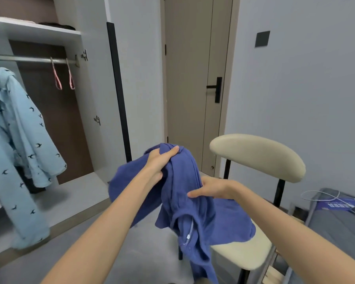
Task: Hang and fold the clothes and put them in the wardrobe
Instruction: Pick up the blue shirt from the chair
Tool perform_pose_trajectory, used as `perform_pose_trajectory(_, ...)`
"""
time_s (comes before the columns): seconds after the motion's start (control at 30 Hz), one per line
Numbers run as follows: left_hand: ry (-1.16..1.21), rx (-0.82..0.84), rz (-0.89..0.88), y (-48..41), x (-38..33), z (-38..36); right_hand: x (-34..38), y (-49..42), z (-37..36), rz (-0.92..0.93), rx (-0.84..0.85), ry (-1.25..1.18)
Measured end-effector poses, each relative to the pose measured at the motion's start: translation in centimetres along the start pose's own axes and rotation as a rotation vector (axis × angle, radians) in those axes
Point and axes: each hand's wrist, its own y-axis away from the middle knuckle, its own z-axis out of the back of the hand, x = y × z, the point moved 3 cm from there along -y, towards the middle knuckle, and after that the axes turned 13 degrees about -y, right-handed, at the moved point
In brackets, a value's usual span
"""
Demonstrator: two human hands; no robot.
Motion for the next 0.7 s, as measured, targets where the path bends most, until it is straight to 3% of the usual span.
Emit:
perform_pose_trajectory(0.07, 0.011, -0.009, -0.059, -0.2, -0.4, 0.5, 0.2, -0.1, 0.4, 0.073, -0.115, -0.051)
perform_pose_trajectory(0.17, -0.029, 0.154, -0.155, 0.1, -0.3, 1.2, 2.4, 0.5, 1.5, 0.247, -0.296, -0.248)
perform_pose_trajectory(0.33, -0.536, 0.124, -0.322, 0.9, 1.0, 3.0, 6.8, 0.7, 3.2, 0.445, -0.445, -0.27)
perform_pose_trajectory(0.43, -0.71, 0.269, -0.624, 2.7, 0.7, 2.9, 8.4, 0.5, 3.1, 0.432, -0.439, -0.233)
perform_pose_trajectory(0.7, -1.207, -0.051, -1.152, 4.3, -0.7, 2.4, 9.3, -0.2, 2.4, 0.334, -0.412, -0.315)
